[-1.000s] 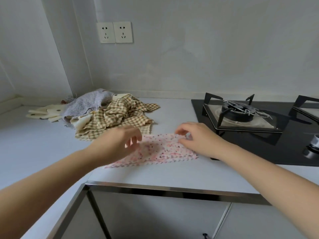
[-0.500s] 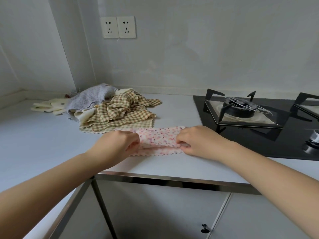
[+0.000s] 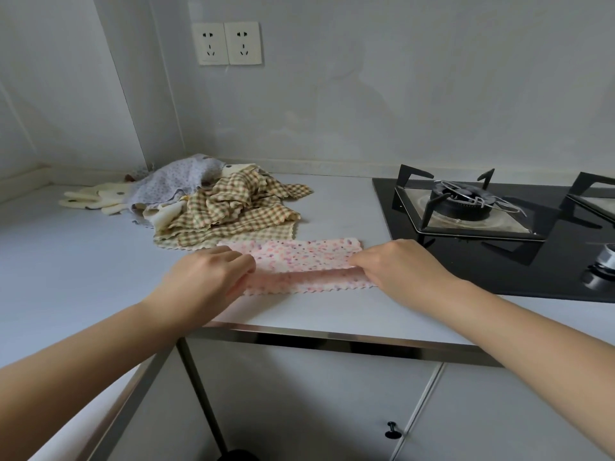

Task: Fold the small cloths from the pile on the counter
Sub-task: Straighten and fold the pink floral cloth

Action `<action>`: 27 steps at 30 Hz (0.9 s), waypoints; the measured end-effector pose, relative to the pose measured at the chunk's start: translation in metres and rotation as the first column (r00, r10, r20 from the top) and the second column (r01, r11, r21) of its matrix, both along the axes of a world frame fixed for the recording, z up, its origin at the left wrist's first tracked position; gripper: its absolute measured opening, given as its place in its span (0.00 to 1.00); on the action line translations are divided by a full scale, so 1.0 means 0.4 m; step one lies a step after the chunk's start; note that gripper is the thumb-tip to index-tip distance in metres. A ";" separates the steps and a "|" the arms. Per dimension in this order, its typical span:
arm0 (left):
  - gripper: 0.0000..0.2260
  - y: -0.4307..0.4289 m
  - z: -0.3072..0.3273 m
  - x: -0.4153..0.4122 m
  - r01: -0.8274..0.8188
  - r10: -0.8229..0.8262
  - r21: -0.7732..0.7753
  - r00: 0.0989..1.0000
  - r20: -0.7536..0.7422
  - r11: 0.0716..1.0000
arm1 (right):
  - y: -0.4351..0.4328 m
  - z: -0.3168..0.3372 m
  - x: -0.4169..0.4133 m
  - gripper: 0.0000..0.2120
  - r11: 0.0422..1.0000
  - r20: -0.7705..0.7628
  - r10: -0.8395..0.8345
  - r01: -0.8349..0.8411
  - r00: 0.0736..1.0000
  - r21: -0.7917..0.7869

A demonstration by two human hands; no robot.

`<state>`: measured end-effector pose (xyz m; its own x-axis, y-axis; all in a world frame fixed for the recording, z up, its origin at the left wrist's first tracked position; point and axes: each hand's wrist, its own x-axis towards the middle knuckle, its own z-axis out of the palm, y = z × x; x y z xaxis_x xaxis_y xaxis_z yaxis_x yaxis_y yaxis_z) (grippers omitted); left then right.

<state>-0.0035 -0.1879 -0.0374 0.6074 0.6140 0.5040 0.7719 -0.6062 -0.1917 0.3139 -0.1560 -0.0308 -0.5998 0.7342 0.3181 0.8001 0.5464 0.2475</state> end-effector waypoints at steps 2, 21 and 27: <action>0.10 -0.013 -0.011 -0.009 -0.014 0.013 -0.033 0.999 -0.043 0.999 | -0.018 -0.015 0.002 0.13 0.999 0.060 -0.007 0.009 0.998 -0.047; 0.12 -0.040 0.035 -0.027 -0.101 0.104 -0.109 0.994 0.029 0.989 | -0.031 0.016 0.024 0.17 0.964 -0.175 0.191 -0.218 0.966 -0.150; 0.25 0.076 0.015 0.161 -0.180 0.235 -0.395 0.967 0.095 0.901 | 0.028 0.005 -0.175 0.26 0.846 -0.315 -0.255 0.053 0.914 -0.530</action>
<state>0.0609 -0.1576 -0.0314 0.3875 0.8796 0.2759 0.8899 -0.4351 0.1372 0.2439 -0.1447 -0.0288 -0.3812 0.9232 0.0498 0.8600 0.3738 -0.3473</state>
